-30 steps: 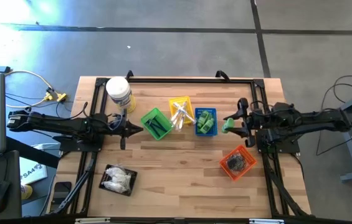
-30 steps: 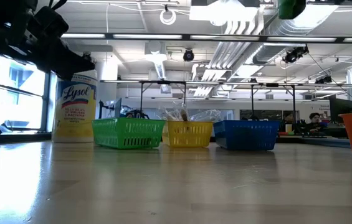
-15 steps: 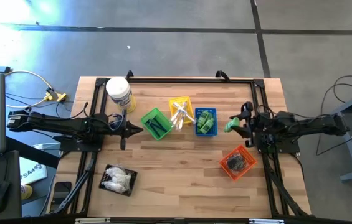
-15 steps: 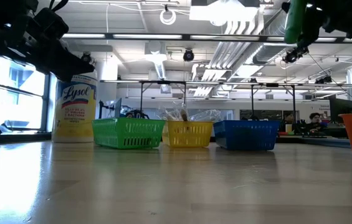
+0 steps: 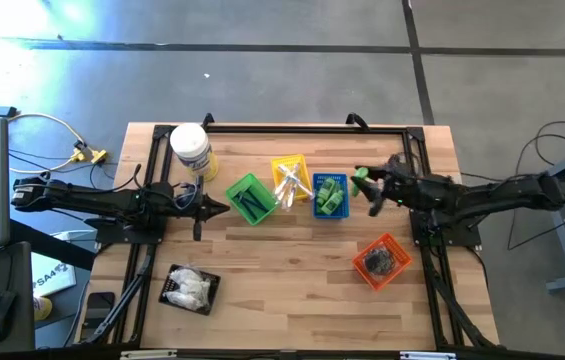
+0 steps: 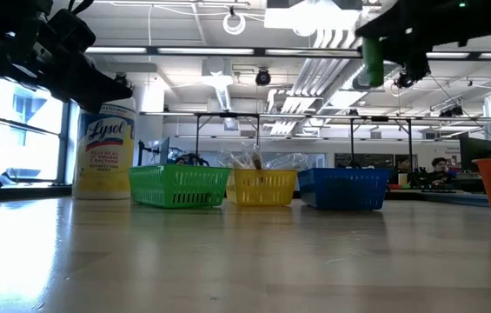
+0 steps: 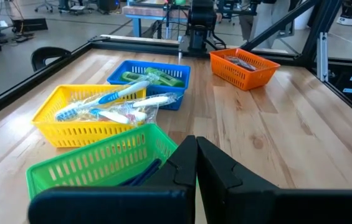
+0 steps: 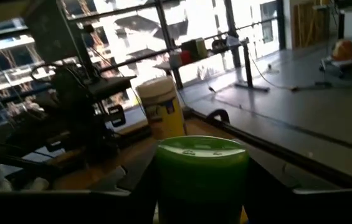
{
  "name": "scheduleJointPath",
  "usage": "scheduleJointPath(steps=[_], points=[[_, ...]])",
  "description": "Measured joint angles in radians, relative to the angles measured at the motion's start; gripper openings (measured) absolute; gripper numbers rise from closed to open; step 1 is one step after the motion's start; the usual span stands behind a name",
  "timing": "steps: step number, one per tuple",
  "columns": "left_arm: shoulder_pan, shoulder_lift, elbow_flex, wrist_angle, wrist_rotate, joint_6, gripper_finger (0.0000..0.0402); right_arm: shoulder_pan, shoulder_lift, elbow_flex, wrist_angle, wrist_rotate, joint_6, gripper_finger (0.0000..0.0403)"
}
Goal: Pick & Place Travel size toiletries
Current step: Put the green shampoo into the blue basket, then return to Home Position
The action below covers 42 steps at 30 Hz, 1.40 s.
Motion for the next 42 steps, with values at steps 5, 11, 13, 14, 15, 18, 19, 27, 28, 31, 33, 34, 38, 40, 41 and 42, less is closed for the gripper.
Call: scheduleJointPath(steps=[5,11,13,14,15,18,19,27,28,31,33,34,38,40,41,42], points=[[0.000,0.000,0.000,-0.001,0.000,-0.008,0.0003,-0.082,0.211,0.166,-0.236,-0.063,0.206,0.0179],[0.000,0.000,0.000,-0.001,0.000,-0.009,0.0003,-0.189,0.425,0.275,-0.322,-0.234,0.330,0.0160],[0.000,0.000,0.000,-0.002,0.000,-0.009,0.0003,-0.219,0.473,0.294,-0.335,-0.281,0.345,0.0168],[0.000,0.000,0.000,-0.002,0.000,-0.009,0.0003,-0.233,0.488,0.301,-0.347,-0.295,0.357,0.0174],[0.000,0.000,0.000,-0.002,0.000,-0.011,0.0003,-0.246,0.500,0.303,-0.355,-0.309,0.368,0.0180],[0.000,0.000,0.000,-0.011,0.005,-0.022,0.0003,-0.289,0.528,0.305,-0.388,-0.375,0.392,0.0188],[0.000,0.000,0.000,-0.011,0.011,-0.023,0.0003,-0.305,0.534,0.305,-0.409,-0.407,0.403,0.0186],[0.000,0.000,0.000,-0.014,0.019,-0.012,0.0003,-0.389,0.592,0.305,-0.468,-0.588,0.460,0.0135],[0.000,0.000,0.000,-0.014,0.019,-0.010,0.0003,-0.388,0.599,0.305,-0.468,-0.601,0.462,0.0130],[0.000,0.000,0.000,-0.014,0.019,-0.010,0.0003,-0.380,0.612,0.305,-0.491,-0.601,0.462,0.0114],[0.000,0.000,0.000,-0.017,0.019,-0.010,0.0003,-0.372,0.613,0.305,-0.505,-0.565,0.461,0.0102],[0.000,0.000,0.000,-0.017,0.019,-0.010,0.0003,-0.368,0.614,0.305,-0.511,-0.542,0.454,0.0095],[0.000,0.000,0.000,-0.017,0.019,-0.010,0.0003,-0.353,0.614,0.305,-0.504,-0.480,0.438,0.0076],[0.000,0.000,0.000,-0.017,0.019,-0.009,0.0003,-0.353,0.614,0.305,-0.500,-0.480,0.434,0.0071],[0.000,0.000,0.000,-0.017,0.018,-0.009,0.0003,-0.353,0.614,0.305,-0.501,-0.480,0.430,0.0069],[0.000,0.000,0.000,-0.017,0.019,-0.009,0.0003,-0.353,0.614,0.305,-0.499,-0.480,0.421,0.0068]])
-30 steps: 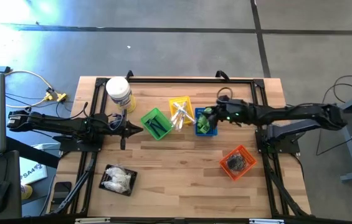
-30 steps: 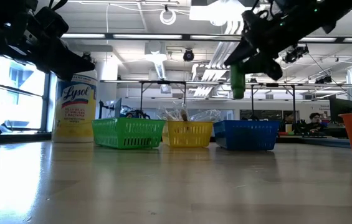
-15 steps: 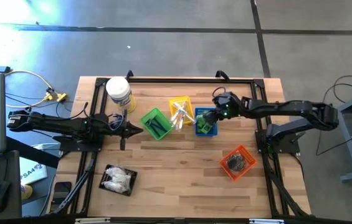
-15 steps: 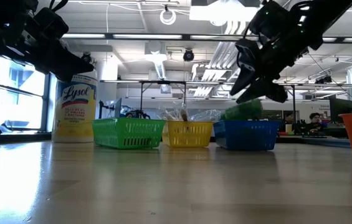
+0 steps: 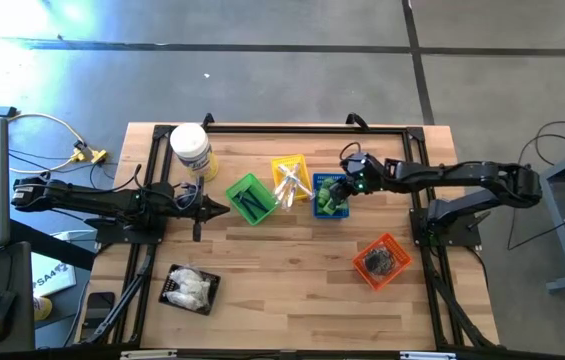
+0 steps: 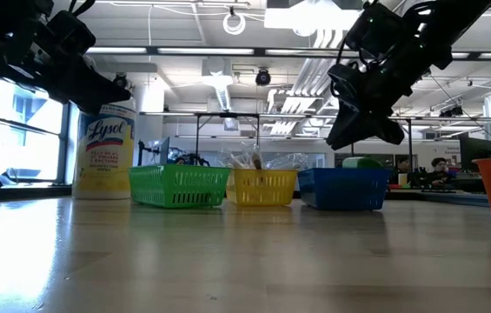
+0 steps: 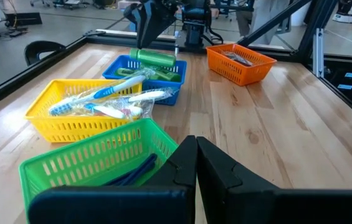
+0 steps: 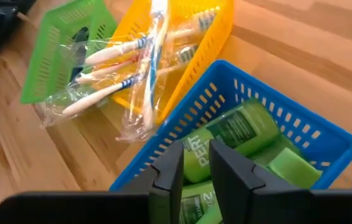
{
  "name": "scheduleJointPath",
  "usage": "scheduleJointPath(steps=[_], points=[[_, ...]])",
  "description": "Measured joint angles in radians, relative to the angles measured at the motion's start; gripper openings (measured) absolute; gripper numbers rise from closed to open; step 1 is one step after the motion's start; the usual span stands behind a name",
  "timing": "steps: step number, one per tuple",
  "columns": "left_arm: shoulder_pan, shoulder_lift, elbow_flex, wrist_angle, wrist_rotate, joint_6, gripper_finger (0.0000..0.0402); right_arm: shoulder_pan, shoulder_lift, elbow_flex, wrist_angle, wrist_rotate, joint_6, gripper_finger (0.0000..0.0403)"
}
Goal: Pick & Place Travel size toiletries
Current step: Return to Home Position
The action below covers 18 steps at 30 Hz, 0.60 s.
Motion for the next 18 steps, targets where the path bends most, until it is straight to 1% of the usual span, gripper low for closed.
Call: scheduleJointPath(steps=[3,6,9,12,15,18], points=[[0.000,0.000,0.000,0.000,0.000,0.000,0.0003,0.000,-0.009,0.000,0.036,-0.008,-0.048,0.0067],[0.000,0.000,0.000,-0.001,0.000,0.000,0.0003,0.009,-0.089,-0.002,0.138,-0.066,-0.122,0.0067],[0.000,0.000,0.000,-0.019,0.000,0.000,0.0003,0.044,-0.248,-0.002,0.251,-0.085,-0.193,0.0067],[0.000,0.000,0.000,-0.023,-0.004,0.001,0.0003,0.084,-0.437,0.000,0.289,-0.075,-0.309,0.0062],[0.000,0.000,0.000,-0.021,-0.004,0.008,0.0003,0.098,-0.628,0.000,0.235,-0.083,-0.449,0.0048],[0.000,0.000,0.000,-0.021,-0.004,0.009,0.0003,0.114,-0.803,0.000,0.095,-0.094,-0.556,0.0027]])
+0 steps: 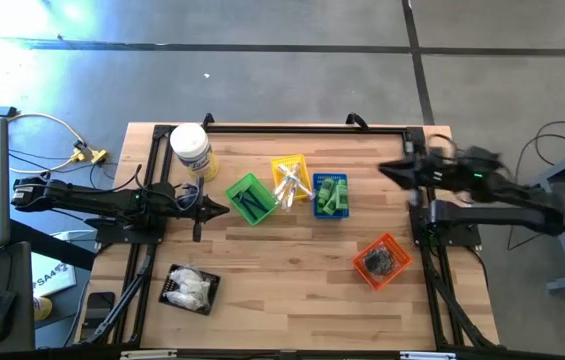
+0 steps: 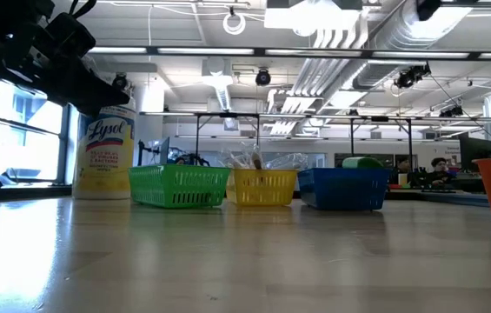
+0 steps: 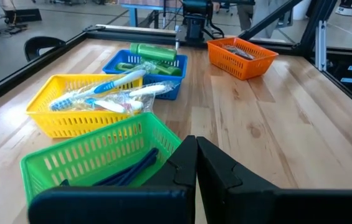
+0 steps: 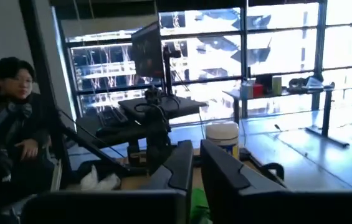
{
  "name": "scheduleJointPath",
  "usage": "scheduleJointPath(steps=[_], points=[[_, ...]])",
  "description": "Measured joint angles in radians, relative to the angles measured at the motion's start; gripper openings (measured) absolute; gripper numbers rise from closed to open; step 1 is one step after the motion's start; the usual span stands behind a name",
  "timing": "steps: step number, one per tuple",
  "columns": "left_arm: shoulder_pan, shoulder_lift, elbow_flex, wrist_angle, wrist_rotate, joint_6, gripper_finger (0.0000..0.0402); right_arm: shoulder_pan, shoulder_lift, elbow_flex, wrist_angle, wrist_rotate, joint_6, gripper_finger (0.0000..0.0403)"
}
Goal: Pick & Place Travel size toiletries
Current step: Return to Home Position
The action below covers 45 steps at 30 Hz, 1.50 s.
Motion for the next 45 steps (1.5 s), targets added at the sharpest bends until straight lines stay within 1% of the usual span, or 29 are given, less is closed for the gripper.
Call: scheduleJointPath(steps=[3,5,9,11,15,17,21,23,25,29,32,38,45], points=[[0.000,0.000,0.000,0.005,-0.001,0.000,0.0003,0.011,-0.136,-0.001,-0.174,0.040,-0.024,0.0007],[0.000,0.000,0.000,0.012,-0.010,0.000,0.0003,0.018,-0.185,-0.027,-0.247,0.054,-0.016,0.0005],[0.000,0.000,0.000,0.030,-0.085,0.009,0.0003,0.024,-0.240,-0.115,-0.256,0.036,0.002,0.0004],[0.000,0.000,0.000,0.054,-0.113,0.043,0.0003,0.023,-0.254,-0.166,-0.234,0.002,0.002,0.0004],[0.000,-0.015,0.000,0.072,-0.117,0.151,0.0003,0.024,-0.281,-0.305,-0.126,-0.028,0.005,0.0004],[0.001,-0.033,0.000,0.072,-0.116,0.189,0.0003,0.023,-0.289,-0.383,-0.022,-0.021,0.000,0.0004],[0.003,-0.071,0.000,0.066,-0.115,0.243,0.0003,0.023,-0.289,-0.532,0.188,-0.046,0.005,0.0004],[0.023,-0.086,0.000,0.063,-0.098,0.261,0.0001,0.023,-0.291,-0.585,0.283,-0.055,0.005,0.0004],[0.061,-0.095,0.000,0.033,-0.060,0.263,0.0001,0.023,-0.290,-0.626,0.350,-0.054,0.006,0.0004],[0.140,-0.098,0.000,-0.031,0.034,0.231,0.0001,0.023,-0.290,-0.632,0.371,-0.057,0.015,0.0004],[0.171,-0.099,0.000,-0.053,0.089,0.203,0.0000,0.023,-0.289,-0.632,0.374,-0.059,0.031,0.0004],[0.171,-0.100,0.000,-0.055,0.105,0.190,0.0000,0.023,-0.289,-0.633,0.364,-0.062,0.050,0.0004],[0.171,-0.089,0.000,-0.061,0.127,0.171,0.0000,0.023,-0.289,-0.633,0.292,-0.064,0.067,0.0004]])
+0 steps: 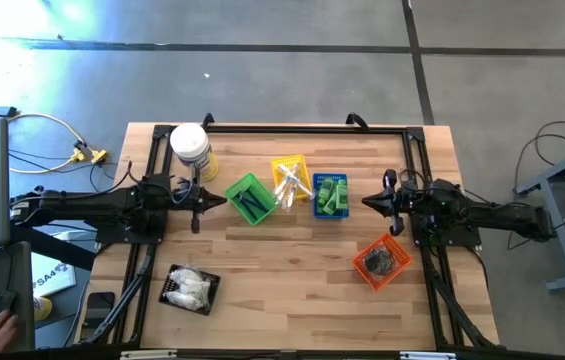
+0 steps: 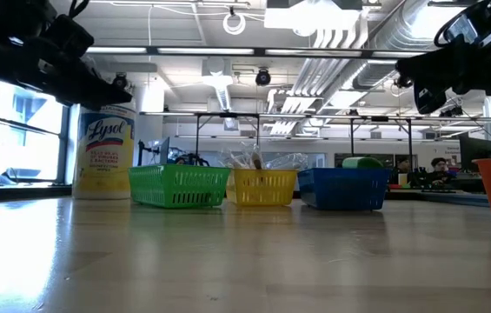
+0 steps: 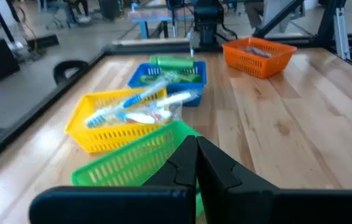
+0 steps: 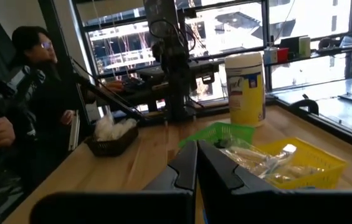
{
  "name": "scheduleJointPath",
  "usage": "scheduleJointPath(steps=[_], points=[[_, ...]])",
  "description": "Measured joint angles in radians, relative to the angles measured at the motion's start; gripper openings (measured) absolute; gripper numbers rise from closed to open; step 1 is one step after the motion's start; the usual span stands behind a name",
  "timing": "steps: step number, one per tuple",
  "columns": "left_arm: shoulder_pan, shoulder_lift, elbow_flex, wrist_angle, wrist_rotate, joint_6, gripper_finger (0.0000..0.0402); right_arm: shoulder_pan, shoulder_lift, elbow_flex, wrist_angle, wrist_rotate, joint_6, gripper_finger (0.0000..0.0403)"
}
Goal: Pick & Place Travel size toiletries
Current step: Return to Home Position
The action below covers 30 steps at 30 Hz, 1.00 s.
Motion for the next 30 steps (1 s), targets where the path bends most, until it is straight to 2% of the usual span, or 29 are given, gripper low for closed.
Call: scheduleJointPath(steps=[7,13,18,30], points=[[0.000,0.033,-0.002,-0.011,0.022,-0.042,0.0000,0.000,0.000,-0.001,-0.011,0.002,0.007,0.0004],[0.000,0.040,-0.117,0.169,0.052,-0.058,0.0000,0.000,0.005,-0.002,-0.022,0.003,0.025,0.0004],[0.000,0.036,-0.117,0.134,0.040,-0.097,0.0000,0.001,0.015,-0.002,-0.025,0.011,0.024,0.0004],[0.000,0.035,-0.121,0.170,0.032,-0.093,0.0000,0.005,0.076,-0.003,-0.025,0.026,0.005,0.0004]])
